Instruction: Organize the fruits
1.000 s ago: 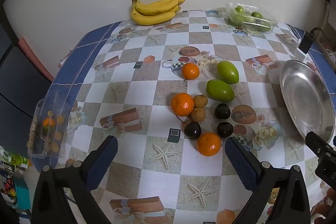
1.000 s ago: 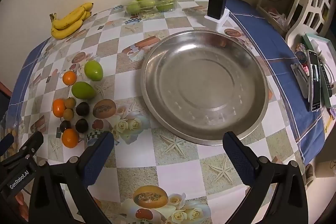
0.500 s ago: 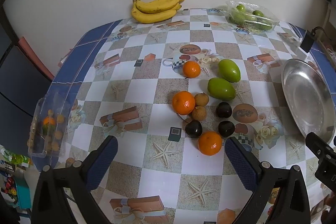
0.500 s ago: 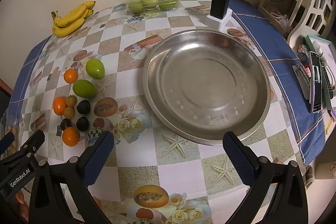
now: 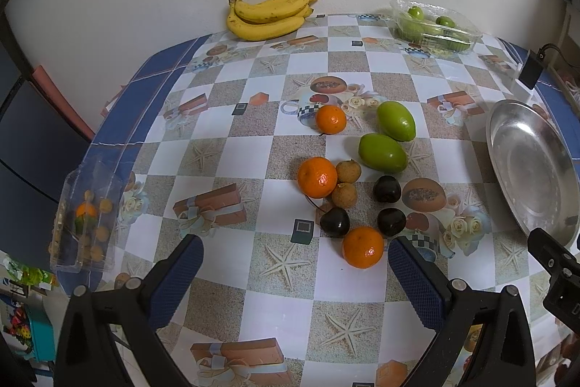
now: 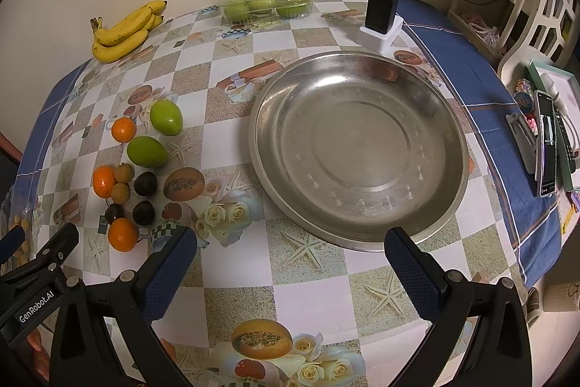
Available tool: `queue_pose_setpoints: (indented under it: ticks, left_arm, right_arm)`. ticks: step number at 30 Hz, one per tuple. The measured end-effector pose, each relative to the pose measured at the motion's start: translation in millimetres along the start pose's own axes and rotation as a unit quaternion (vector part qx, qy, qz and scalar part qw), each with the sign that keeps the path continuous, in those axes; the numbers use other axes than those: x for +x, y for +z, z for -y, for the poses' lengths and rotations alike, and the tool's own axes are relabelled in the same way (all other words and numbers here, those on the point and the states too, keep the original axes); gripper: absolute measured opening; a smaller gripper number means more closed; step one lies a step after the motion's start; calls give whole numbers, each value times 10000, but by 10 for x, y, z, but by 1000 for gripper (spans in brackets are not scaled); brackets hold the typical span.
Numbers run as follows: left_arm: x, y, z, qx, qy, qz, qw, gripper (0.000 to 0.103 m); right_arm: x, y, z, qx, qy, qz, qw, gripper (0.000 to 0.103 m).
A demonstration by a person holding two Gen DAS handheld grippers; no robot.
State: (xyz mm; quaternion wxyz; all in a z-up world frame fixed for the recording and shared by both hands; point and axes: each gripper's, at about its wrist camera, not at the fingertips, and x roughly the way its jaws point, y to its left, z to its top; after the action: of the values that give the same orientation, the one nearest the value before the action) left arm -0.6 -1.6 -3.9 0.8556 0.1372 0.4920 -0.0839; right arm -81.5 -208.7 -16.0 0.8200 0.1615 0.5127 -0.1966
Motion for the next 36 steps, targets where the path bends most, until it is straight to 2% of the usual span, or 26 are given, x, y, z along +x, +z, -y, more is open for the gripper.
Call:
queue_pose_setpoints:
  ticks: [36]
  left_arm:
    - [15, -6, -36, -8, 50, -12, 10000, 103]
  right_arm:
    - [-21, 3, 38, 70, -13, 39, 10000, 103]
